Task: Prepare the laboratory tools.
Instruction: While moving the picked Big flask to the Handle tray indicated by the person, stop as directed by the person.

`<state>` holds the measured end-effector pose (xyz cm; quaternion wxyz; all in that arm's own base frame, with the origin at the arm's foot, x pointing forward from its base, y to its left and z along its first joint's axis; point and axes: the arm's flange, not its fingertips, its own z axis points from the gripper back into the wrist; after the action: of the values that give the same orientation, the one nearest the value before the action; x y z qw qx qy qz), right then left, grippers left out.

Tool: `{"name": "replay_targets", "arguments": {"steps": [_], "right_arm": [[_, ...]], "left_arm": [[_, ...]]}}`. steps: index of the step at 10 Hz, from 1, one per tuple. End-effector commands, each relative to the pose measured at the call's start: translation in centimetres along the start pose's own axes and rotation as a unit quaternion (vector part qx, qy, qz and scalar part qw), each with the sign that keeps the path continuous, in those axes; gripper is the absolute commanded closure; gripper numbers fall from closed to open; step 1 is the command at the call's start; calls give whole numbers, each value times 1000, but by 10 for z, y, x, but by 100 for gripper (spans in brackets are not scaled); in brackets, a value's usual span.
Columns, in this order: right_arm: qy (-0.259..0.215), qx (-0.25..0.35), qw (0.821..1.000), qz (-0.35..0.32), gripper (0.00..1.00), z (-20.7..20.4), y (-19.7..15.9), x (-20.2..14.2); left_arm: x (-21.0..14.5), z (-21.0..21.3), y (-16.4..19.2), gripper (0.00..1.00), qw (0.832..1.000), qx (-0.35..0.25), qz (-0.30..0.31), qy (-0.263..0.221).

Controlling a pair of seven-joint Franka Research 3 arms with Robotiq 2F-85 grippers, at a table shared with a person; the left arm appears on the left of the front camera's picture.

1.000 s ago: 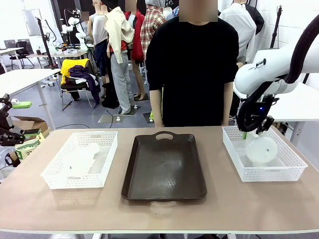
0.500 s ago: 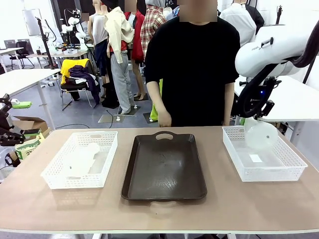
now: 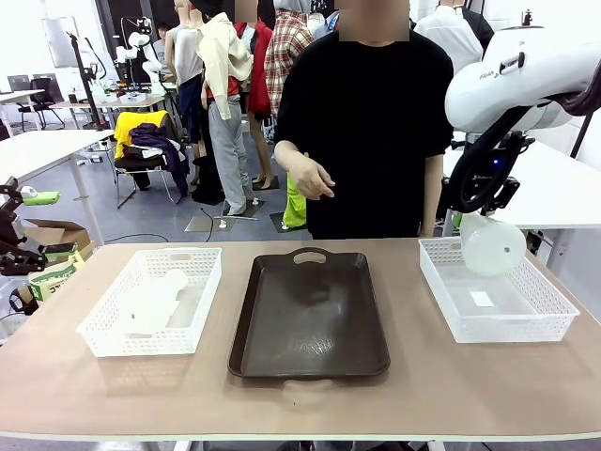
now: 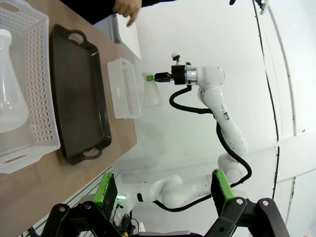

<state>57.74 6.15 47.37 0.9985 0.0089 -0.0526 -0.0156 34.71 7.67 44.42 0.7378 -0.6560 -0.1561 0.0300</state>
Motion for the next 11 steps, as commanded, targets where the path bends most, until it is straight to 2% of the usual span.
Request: {"name": "replay_targets", "arguments": {"steps": [1,11], "right_arm": [[-3,1,1000,0,100,2,0,0],[-1,0,1000,0,100,1,0,0]], "left_arm": [[-2,2,-1,0,1000,-2,-5,4],[-2,2,-1,0,1000,-2,-5,4]]}}
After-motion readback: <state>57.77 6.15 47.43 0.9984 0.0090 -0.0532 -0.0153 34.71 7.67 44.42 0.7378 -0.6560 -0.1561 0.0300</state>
